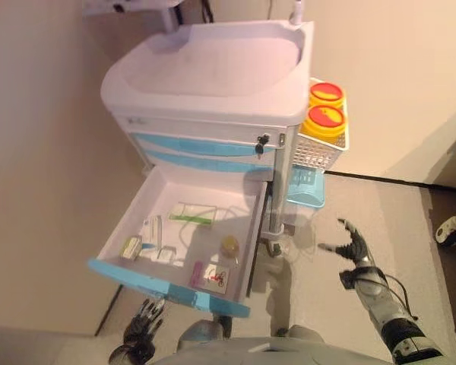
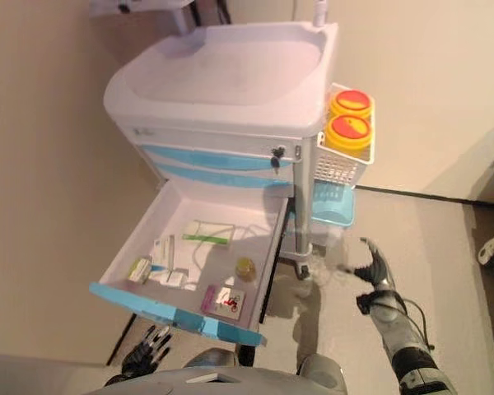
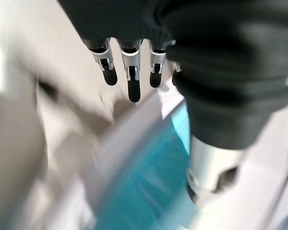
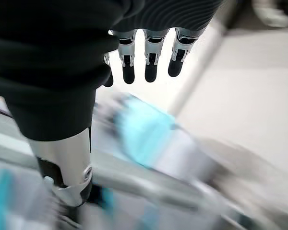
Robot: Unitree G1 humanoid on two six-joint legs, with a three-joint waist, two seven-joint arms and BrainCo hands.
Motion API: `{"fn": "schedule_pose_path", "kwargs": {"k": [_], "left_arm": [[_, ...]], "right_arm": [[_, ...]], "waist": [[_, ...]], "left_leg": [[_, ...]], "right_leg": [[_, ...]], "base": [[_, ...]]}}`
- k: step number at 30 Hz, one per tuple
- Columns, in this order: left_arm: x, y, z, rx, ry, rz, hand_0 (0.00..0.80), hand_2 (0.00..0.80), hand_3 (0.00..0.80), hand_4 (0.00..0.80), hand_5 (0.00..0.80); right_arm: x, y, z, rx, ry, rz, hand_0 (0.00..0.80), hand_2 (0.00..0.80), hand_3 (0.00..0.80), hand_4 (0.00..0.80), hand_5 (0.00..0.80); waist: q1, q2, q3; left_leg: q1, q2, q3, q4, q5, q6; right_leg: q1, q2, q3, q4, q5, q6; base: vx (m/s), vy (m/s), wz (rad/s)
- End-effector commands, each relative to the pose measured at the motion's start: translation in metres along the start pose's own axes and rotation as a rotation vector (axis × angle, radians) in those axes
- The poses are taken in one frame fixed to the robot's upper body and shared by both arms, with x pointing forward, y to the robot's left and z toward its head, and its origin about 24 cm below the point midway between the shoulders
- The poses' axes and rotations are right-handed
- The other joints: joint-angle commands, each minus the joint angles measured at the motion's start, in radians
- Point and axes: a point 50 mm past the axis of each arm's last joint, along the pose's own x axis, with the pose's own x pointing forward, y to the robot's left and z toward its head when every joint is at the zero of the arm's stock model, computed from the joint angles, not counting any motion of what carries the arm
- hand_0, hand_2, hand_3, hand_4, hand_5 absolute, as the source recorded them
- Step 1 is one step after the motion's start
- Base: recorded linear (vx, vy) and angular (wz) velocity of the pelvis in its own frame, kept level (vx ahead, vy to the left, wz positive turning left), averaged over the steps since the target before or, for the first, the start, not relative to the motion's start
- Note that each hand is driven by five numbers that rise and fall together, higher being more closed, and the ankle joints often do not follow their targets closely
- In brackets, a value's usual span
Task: Open the drawer and pick up the medicine
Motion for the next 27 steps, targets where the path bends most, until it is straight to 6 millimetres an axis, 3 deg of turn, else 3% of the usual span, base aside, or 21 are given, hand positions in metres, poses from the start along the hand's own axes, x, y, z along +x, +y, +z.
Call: {"fn": "schedule_pose_path", "kwargs": {"k": [1,5,8,15,20,27], "left_arm": [[0.005,0.010,0.000,0.228,0.088,-0.004,0.000,0.000,0.000,0.000,0.000],[0.008,0.003,-0.007,0.385,0.195,-0.075,0.000,0.000,0.000,0.000,0.000],[0.012,0.000,-0.001,0.383,0.208,-0.088,0.000,0.000,0.000,0.000,0.000],[0.018,-0.005,0.013,0.334,0.175,-0.097,0.000,0.000,0.000,0.000,0.000],[0.019,-0.003,0.016,0.094,0.161,-0.084,0.000,0.000,0.000,0.000,0.000],[0.018,0.009,0.022,0.210,0.147,-0.108,0.000,0.000,0.000,0.000,0.000]], "right_arm": [[0.020,-0.012,0.059,-0.057,-0.314,-0.029,0.000,0.000,0.000,0.000,0.000],[0.030,-0.001,0.117,-0.181,-0.613,0.087,0.000,0.000,0.000,0.000,0.000],[0.032,0.009,0.157,-0.242,-0.784,0.224,0.000,0.000,0.000,0.000,0.000],[0.036,0.039,0.214,-0.440,-1.008,0.382,0.000,0.000,0.000,0.000,0.000],[0.048,0.051,0.219,-0.570,-0.992,0.413,0.000,0.000,0.000,0.000,0.000],[0.068,0.076,0.195,-0.715,-0.838,0.577,0.000,0.000,0.000,0.000,0.000]], "waist": [[-0.034,-0.060,-0.004],[-0.039,-0.072,-0.019],[-0.028,-0.084,-0.026],[0.031,-0.106,-0.036],[0.094,-0.128,-0.028],[0.167,-0.159,0.003]], "left_leg": [[-0.019,-0.059,0.072,0.024,-0.092,0.067],[-0.014,-0.063,0.101,0.009,-0.105,0.074],[-0.009,-0.064,0.117,-0.008,-0.106,0.075],[-0.015,-0.065,0.115,-0.065,-0.077,0.072],[-0.038,-0.073,0.089,-0.070,-0.069,0.080],[-0.077,-0.071,0.054,-0.052,-0.064,0.088]], "right_leg": [[0.079,-0.017,0.133,-0.198,0.105,0.083],[0.073,-0.026,0.154,-0.234,0.132,0.105],[0.072,-0.034,0.154,-0.259,0.152,0.119],[0.063,-0.046,0.126,-0.284,0.177,0.136],[0.053,-0.058,0.098,-0.277,0.178,0.140],[0.044,-0.062,0.066,-0.270,0.181,0.145]], "base": [[-0.010,0.082,-0.44],[0.007,0.070,-0.40],[0.006,0.061,-0.21],[-0.006,0.043,-0.02],[-0.013,-0.001,0.23],[-0.014,-0.061,0.27]]}}
